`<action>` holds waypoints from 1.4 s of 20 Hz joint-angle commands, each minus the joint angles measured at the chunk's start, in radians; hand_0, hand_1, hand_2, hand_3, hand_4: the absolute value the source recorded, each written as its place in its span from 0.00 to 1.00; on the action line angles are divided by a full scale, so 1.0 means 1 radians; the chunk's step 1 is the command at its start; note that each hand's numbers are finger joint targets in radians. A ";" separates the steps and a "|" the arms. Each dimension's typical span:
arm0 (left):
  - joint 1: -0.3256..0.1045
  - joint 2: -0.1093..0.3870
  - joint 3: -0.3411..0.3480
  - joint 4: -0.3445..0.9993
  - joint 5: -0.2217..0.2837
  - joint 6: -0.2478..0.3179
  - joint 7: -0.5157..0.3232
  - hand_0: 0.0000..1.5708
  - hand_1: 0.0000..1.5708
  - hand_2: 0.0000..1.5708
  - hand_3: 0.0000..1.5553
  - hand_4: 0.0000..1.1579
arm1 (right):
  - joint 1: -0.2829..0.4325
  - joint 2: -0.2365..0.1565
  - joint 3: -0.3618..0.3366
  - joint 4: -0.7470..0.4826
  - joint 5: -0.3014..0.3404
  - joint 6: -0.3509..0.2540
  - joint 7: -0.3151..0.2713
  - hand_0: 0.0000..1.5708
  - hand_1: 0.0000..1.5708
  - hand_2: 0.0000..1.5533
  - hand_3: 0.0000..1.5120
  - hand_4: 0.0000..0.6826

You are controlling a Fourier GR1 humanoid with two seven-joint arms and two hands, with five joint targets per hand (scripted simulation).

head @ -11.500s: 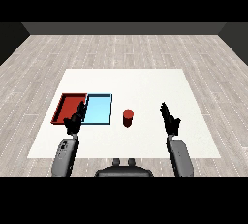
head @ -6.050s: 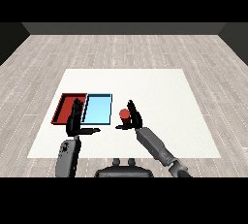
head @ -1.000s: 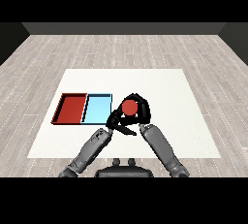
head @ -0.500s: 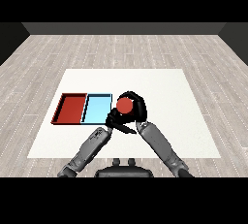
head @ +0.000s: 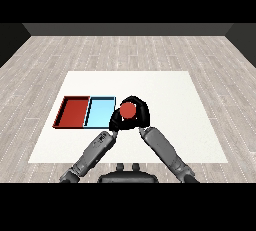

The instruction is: Pick the red can and put it in the red box

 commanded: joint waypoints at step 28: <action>0.042 -0.017 0.022 0.003 -0.059 0.026 -0.005 1.00 1.00 1.00 0.96 0.98 | 0.031 0.012 0.046 -0.046 0.140 -0.047 0.163 0.00 0.00 0.00 0.00 0.00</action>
